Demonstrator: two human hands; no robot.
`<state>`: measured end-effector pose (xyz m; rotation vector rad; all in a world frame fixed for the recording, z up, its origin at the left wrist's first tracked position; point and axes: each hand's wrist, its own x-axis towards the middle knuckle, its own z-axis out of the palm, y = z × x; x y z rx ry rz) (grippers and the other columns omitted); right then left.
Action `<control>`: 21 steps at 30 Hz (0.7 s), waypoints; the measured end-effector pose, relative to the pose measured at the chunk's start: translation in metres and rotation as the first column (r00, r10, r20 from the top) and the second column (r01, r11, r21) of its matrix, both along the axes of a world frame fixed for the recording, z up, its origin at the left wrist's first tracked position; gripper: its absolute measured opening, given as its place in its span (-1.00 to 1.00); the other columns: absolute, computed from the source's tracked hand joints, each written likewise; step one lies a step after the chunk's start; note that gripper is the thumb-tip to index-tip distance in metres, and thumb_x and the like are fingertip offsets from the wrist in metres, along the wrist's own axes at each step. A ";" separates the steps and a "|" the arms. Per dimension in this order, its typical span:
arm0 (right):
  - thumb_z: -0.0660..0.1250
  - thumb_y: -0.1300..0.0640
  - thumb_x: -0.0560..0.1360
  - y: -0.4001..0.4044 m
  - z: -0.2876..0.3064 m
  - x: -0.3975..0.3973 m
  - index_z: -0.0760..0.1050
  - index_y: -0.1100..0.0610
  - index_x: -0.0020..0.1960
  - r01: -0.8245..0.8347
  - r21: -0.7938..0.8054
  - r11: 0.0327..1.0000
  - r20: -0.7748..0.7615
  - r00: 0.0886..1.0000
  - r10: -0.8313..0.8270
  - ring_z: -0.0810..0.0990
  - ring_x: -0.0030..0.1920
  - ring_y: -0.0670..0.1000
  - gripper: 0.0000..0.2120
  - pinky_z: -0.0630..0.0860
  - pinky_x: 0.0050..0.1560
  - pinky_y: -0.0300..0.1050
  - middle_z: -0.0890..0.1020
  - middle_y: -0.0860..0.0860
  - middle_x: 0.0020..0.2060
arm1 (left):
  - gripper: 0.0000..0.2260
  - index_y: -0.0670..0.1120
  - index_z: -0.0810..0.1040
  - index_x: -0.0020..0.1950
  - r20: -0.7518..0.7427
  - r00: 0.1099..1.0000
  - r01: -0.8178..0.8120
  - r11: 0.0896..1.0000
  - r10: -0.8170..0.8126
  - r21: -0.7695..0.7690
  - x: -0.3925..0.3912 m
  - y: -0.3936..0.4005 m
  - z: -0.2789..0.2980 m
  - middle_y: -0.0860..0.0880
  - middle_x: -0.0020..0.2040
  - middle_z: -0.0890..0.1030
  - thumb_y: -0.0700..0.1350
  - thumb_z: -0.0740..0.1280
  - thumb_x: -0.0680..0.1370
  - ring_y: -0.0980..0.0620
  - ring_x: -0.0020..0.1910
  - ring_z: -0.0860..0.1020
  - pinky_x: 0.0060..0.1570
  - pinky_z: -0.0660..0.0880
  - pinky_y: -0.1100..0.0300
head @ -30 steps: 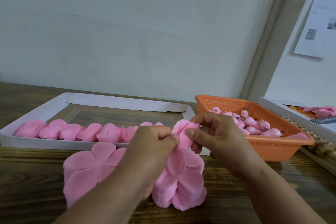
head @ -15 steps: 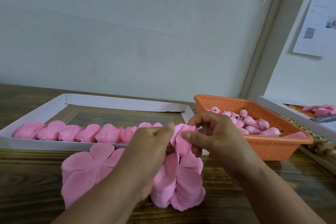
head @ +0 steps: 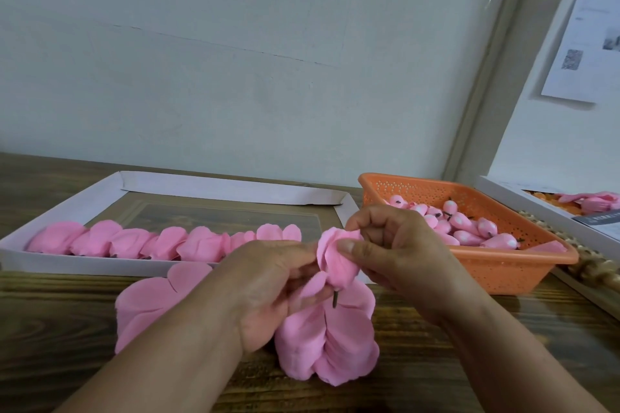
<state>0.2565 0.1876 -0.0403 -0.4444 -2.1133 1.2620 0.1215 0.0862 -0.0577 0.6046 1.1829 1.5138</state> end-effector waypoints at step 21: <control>0.25 0.37 0.50 -0.013 0.003 -0.004 0.49 0.22 -0.18 0.094 0.182 0.979 0.110 0.987 -0.115 0.39 -0.58 -0.07 -0.87 0.32 -0.57 -0.27 0.49 0.02 -0.56 | -0.80 -0.25 0.66 -0.22 -0.428 0.889 -0.143 0.987 0.161 0.074 0.009 -0.005 0.003 -0.26 -0.15 0.66 -0.23 0.32 0.55 0.00 -0.24 0.59 -0.07 0.58 0.13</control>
